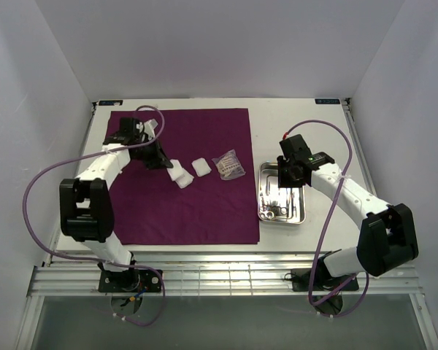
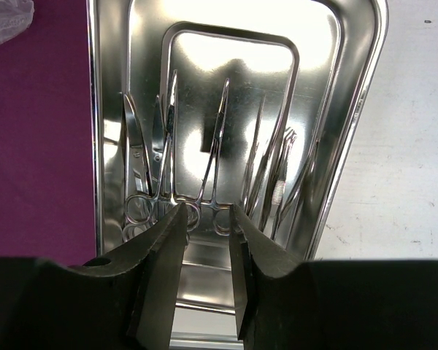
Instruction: Prepare the surgical pack
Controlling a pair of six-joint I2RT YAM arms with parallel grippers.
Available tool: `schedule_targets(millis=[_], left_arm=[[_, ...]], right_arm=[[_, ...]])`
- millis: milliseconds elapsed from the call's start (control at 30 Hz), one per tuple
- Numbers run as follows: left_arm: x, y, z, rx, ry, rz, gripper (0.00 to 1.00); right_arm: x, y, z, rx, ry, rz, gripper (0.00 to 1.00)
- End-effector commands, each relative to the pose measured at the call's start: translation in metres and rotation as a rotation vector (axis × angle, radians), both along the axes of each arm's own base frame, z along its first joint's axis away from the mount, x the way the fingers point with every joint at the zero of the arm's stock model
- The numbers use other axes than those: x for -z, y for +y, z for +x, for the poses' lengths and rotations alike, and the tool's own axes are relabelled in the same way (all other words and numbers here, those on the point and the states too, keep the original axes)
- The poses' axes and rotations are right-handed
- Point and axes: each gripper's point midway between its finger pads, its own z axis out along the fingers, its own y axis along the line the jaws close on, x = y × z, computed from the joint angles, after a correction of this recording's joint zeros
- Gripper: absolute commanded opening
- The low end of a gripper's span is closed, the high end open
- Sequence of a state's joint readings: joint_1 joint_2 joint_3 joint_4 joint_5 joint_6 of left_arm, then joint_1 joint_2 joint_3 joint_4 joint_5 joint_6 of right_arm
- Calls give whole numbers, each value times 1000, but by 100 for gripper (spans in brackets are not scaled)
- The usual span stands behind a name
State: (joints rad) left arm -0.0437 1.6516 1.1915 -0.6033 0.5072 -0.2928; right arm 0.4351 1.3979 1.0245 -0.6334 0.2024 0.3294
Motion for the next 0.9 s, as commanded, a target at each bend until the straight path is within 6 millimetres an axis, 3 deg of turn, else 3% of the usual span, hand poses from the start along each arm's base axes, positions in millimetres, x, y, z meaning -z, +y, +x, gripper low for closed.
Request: schedule_targets(millis=[0, 167, 300, 400, 600, 767, 800, 867], left_arm=[[-2, -19, 15, -8, 15, -81, 0], [23, -26, 26, -24, 41, -29, 0], [32, -25, 34, -58, 48, -26, 0], [36, -29, 29, -55, 68, -34, 0], [56, -19, 19, -104, 109, 23, 1], [56, -16, 21, -91, 93, 46, 19], [55, -17, 21, -87, 90, 43, 28], [54, -18, 21, -77, 83, 47, 39]], right_arm=[[-7, 4, 5, -8, -25, 14, 36], [-9, 2, 2, -5, -28, 10, 36], [-9, 0, -1, 3, -31, 10, 36], [-9, -1, -2, 8, -32, 8, 36], [-12, -2, -1, 10, -41, 7, 36], [-12, -1, -2, 8, -38, 10, 36], [-13, -1, -2, 9, -40, 10, 36], [-13, -1, -2, 9, -40, 10, 36]])
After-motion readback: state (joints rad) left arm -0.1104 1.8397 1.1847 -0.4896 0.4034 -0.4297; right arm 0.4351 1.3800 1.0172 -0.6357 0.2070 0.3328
